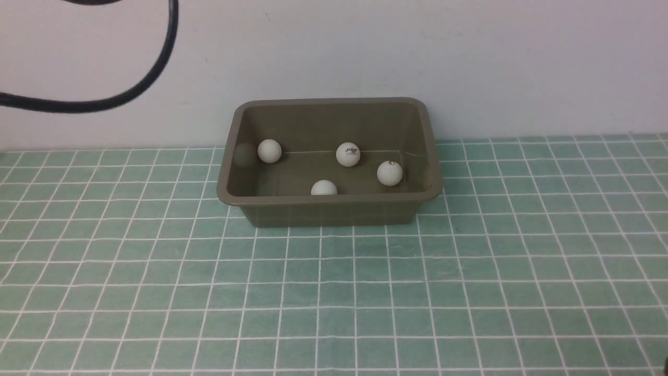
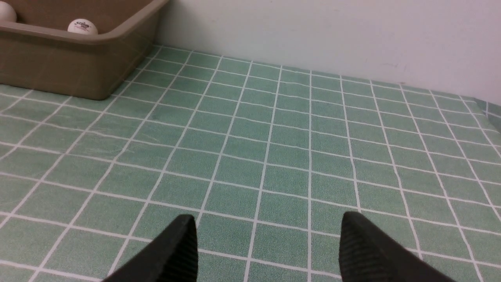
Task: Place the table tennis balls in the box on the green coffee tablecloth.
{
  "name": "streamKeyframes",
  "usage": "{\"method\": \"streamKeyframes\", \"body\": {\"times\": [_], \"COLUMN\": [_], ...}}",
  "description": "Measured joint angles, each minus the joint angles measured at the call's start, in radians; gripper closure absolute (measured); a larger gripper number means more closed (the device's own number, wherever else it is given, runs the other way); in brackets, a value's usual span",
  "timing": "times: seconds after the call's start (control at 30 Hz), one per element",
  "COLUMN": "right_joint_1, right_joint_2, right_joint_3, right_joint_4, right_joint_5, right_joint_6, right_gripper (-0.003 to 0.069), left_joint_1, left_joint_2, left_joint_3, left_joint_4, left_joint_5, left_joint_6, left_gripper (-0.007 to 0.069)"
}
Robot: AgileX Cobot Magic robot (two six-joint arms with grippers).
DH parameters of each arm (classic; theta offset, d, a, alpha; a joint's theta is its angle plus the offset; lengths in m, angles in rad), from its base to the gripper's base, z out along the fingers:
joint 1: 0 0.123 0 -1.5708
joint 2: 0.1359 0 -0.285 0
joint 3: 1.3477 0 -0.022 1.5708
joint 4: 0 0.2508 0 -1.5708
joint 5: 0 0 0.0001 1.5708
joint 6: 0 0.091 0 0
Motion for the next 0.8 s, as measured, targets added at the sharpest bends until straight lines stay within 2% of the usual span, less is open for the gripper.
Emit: {"method": "streamKeyframes", "body": {"times": [0.17, 0.27, 0.5, 0.6, 0.67, 0.8], "right_joint_1": [0.000, 0.000, 0.000, 0.000, 0.000, 0.000], "right_joint_2": [0.000, 0.000, 0.000, 0.000, 0.000, 0.000], "right_joint_3": [0.000, 0.000, 0.000, 0.000, 0.000, 0.000], "right_joint_4": [0.000, 0.000, 0.000, 0.000, 0.000, 0.000], "right_joint_5": [0.000, 0.000, 0.000, -0.001, -0.001, -0.001], "right_joint_6": [0.000, 0.000, 0.000, -0.001, -0.001, -0.001], "right_gripper": [0.0211, 0.0211, 0.0211, 0.0211, 0.0211, 0.0211], "left_joint_1": [0.000, 0.000, 0.000, 0.000, 0.000, 0.000], "left_joint_2": [-0.004, -0.004, 0.030, 0.069, 0.091, 0.106], "left_joint_3": [0.001, 0.001, 0.001, 0.018, 0.038, 0.061], "left_joint_4": [-0.010, -0.017, -0.017, -0.038, -0.116, -0.409], "left_joint_5": [0.302, 0.408, 0.443, 0.443, 0.457, 0.572], "left_joint_6": [0.126, 0.155, 0.171, 0.233, 0.303, 0.528], "left_gripper": [0.0104, 0.0104, 0.0104, 0.0104, 0.0104, 0.0104]}}
